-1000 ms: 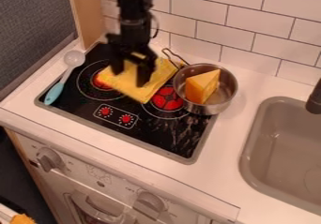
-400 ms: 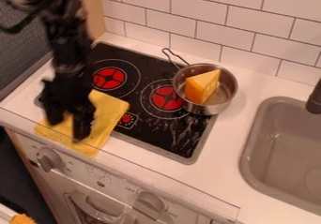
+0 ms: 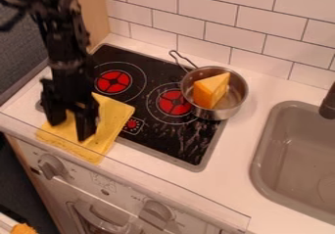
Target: Move the yellow cloth to the bottom left of the burners
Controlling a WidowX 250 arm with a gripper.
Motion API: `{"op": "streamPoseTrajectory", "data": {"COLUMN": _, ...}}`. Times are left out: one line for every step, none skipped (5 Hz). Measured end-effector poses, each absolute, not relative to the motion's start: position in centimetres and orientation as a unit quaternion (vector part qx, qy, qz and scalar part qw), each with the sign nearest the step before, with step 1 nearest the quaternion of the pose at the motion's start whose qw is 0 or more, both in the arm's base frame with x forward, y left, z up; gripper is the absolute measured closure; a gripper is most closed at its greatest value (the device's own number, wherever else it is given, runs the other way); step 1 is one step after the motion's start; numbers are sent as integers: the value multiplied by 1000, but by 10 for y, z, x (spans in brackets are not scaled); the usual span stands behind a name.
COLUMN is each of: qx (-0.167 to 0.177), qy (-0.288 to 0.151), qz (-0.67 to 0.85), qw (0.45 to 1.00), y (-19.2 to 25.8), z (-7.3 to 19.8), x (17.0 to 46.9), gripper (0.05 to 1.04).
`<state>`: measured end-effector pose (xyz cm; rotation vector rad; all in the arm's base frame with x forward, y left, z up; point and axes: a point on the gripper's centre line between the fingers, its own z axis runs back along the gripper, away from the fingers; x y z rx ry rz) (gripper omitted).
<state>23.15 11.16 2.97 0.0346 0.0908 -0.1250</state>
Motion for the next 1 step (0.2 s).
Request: {"op": "streamPoseTrajectory", "data": {"qx": 15, "qy": -30, "qz": -81, "qw": 996, "y": 102, "z": 72, "x": 241, "gripper": 83}}
